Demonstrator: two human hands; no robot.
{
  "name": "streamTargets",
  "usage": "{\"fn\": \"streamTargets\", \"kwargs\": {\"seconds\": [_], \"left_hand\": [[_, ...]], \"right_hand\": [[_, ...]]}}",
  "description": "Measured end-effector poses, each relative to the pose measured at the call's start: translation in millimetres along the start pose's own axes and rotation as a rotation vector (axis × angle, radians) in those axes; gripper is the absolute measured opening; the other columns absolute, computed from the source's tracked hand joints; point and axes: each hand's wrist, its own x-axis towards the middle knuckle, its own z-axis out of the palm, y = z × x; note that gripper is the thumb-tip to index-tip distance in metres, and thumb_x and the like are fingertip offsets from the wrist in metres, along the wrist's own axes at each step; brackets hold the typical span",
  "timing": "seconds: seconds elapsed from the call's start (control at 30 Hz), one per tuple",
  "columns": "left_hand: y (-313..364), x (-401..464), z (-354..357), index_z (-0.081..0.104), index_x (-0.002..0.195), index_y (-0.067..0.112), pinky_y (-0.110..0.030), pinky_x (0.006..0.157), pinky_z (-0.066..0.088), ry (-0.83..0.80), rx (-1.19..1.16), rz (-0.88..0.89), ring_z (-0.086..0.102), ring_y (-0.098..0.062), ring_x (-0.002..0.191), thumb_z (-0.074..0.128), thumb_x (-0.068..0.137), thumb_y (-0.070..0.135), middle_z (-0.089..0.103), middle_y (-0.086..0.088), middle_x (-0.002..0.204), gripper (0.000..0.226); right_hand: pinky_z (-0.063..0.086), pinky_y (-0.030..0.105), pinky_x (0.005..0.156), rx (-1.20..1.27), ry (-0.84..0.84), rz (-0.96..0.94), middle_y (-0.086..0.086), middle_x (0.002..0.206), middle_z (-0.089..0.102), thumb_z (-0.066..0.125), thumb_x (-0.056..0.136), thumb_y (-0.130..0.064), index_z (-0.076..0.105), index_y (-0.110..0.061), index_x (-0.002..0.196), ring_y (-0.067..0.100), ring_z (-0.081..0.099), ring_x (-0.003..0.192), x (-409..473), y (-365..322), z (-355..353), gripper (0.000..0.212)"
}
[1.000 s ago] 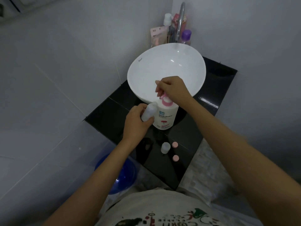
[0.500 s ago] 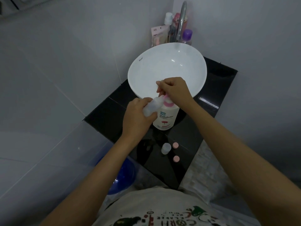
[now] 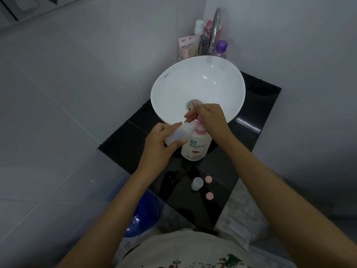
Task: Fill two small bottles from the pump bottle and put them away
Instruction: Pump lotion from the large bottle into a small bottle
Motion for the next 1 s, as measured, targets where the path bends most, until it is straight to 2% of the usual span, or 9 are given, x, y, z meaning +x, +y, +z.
{"fn": "streamTargets", "kwargs": {"seconds": [0.17, 0.27, 0.33, 0.43, 0.53, 0.67, 0.77, 0.93, 1.0], "left_hand": [[-2.4, 0.1, 0.9, 0.057, 0.126, 0.028, -0.008, 0.073, 0.043, -0.003, -0.071, -0.006, 0.049, 0.008, 0.087, 0.070, 0.081, 0.028, 0.051, 0.012, 0.095, 0.047], [-5.8, -0.7, 3.1, 0.056, 0.125, 0.033, -0.006, 0.073, 0.042, -0.015, -0.091, -0.031, 0.050, 0.009, 0.086, 0.069, 0.081, 0.030, 0.052, 0.011, 0.094, 0.045], [-8.1, -1.6, 4.9, 0.058, 0.125, 0.028, -0.005, 0.073, 0.041, -0.024, -0.071, -0.042, 0.049, 0.010, 0.086, 0.068, 0.082, 0.031, 0.051, 0.013, 0.093, 0.044], [-9.0, -3.1, 7.2, 0.059, 0.127, 0.022, -0.003, 0.071, 0.039, -0.034, -0.059, -0.054, 0.048, 0.010, 0.083, 0.068, 0.083, 0.029, 0.049, 0.012, 0.091, 0.046], [-6.5, -3.4, 6.5, 0.059, 0.125, 0.027, -0.005, 0.071, 0.041, -0.023, -0.105, -0.055, 0.049, 0.008, 0.082, 0.069, 0.082, 0.027, 0.051, 0.006, 0.092, 0.043], [-0.7, -1.9, 4.2, 0.058, 0.121, 0.034, -0.008, 0.071, 0.043, 0.000, -0.176, -0.037, 0.050, 0.004, 0.082, 0.070, 0.080, 0.029, 0.053, -0.001, 0.094, 0.043], [-1.0, -2.2, 5.0, 0.058, 0.120, 0.034, -0.008, 0.072, 0.043, -0.001, -0.197, -0.050, 0.051, 0.004, 0.082, 0.068, 0.077, 0.037, 0.053, 0.000, 0.095, 0.044], [-8.1, -4.5, 10.2, 0.062, 0.123, 0.022, -0.014, 0.074, 0.044, -0.019, -0.191, -0.114, 0.052, -0.002, 0.084, 0.070, 0.081, 0.025, 0.053, -0.001, 0.094, 0.043], [-8.8, -5.3, 10.4, 0.061, 0.124, 0.022, -0.018, 0.075, 0.044, -0.042, -0.199, -0.141, 0.053, -0.004, 0.085, 0.070, 0.082, 0.022, 0.053, -0.003, 0.096, 0.043]], "right_hand": [[0.047, 0.007, 0.062, -0.028, 0.019, -0.016, 0.009, 0.077, 0.074, 0.043, 0.100, -0.022, 0.073, 0.003, 0.082, -0.001, 0.064, 0.065, -1.1, 2.3, 2.6, 0.043], [0.040, 0.003, 0.049, -0.041, 0.012, -0.004, -0.020, 0.051, 0.063, 0.042, 0.100, -0.023, 0.074, 0.000, 0.084, -0.010, 0.055, 0.049, -2.3, 7.8, 2.5, 0.043], [0.039, 0.007, 0.044, -0.041, 0.030, 0.022, -0.025, 0.042, 0.055, 0.043, 0.100, -0.026, 0.075, -0.002, 0.086, -0.008, 0.049, 0.044, -2.8, 13.3, 4.2, 0.042], [0.040, 0.009, 0.047, -0.067, 0.061, 0.011, -0.023, 0.045, 0.058, 0.043, 0.100, -0.026, 0.075, -0.004, 0.084, -0.006, 0.053, 0.049, -4.9, 20.0, 8.3, 0.042], [0.046, 0.017, 0.054, -0.042, 0.045, 0.037, -0.007, 0.067, 0.071, 0.045, 0.099, -0.028, 0.074, -0.005, 0.079, 0.004, 0.064, 0.066, -1.0, 14.4, 6.6, 0.042], [0.050, 0.012, 0.057, -0.019, -0.008, -0.014, -0.005, 0.059, 0.071, 0.053, 0.095, -0.029, 0.074, -0.011, 0.071, 0.004, 0.066, 0.059, 8.4, 0.4, -0.4, 0.037], [0.047, 0.008, 0.054, -0.033, 0.009, -0.006, 0.000, 0.066, 0.072, 0.049, 0.097, -0.028, 0.074, -0.006, 0.074, -0.001, 0.066, 0.059, 6.4, 5.4, 3.5, 0.041], [0.040, 0.005, 0.047, -0.028, 0.035, 0.023, -0.017, 0.057, 0.068, 0.046, 0.098, -0.028, 0.076, -0.005, 0.079, -0.010, 0.058, 0.053, 1.3, 20.0, 7.3, 0.042], [0.039, 0.005, 0.048, -0.020, 0.033, 0.009, -0.014, 0.064, 0.070, 0.046, 0.098, -0.025, 0.076, -0.003, 0.080, -0.009, 0.057, 0.052, -0.8, 22.9, 7.7, 0.042]]}}
